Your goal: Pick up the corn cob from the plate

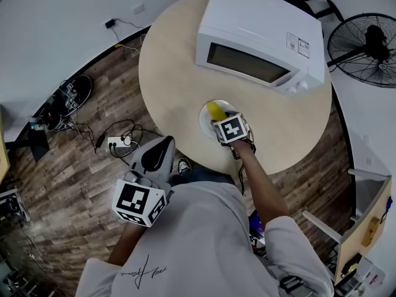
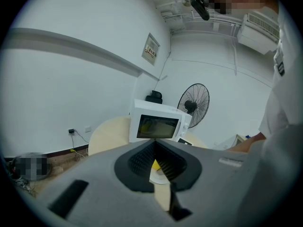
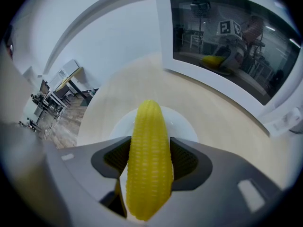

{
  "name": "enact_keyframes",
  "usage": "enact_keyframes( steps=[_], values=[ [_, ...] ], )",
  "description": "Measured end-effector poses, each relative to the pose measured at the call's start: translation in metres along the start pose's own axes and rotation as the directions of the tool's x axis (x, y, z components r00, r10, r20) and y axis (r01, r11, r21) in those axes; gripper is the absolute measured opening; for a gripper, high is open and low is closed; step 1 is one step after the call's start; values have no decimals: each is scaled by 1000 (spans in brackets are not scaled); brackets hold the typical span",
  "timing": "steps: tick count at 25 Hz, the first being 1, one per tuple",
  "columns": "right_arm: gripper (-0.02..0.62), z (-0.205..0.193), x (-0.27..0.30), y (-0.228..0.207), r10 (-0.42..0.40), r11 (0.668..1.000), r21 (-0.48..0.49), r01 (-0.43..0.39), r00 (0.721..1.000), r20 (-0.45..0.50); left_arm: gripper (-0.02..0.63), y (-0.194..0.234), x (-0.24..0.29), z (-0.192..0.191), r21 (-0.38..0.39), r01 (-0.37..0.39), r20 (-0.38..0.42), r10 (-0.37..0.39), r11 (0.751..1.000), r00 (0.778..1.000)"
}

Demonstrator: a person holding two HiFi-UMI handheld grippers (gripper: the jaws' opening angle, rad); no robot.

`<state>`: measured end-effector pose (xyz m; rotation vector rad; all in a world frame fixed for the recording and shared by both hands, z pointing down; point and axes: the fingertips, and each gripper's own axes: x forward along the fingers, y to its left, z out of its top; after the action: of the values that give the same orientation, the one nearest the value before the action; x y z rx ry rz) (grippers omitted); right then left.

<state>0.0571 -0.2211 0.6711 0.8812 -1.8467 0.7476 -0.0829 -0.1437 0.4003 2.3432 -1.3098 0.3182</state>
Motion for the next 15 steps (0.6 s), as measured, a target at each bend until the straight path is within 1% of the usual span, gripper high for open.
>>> enact_keyframes(
  steps=[15],
  values=[
    [268, 3, -14, 5, 8, 1000, 11, -8, 999, 34, -8, -6, -6, 1, 9, 14, 13, -14, 1000, 1000]
  ],
)
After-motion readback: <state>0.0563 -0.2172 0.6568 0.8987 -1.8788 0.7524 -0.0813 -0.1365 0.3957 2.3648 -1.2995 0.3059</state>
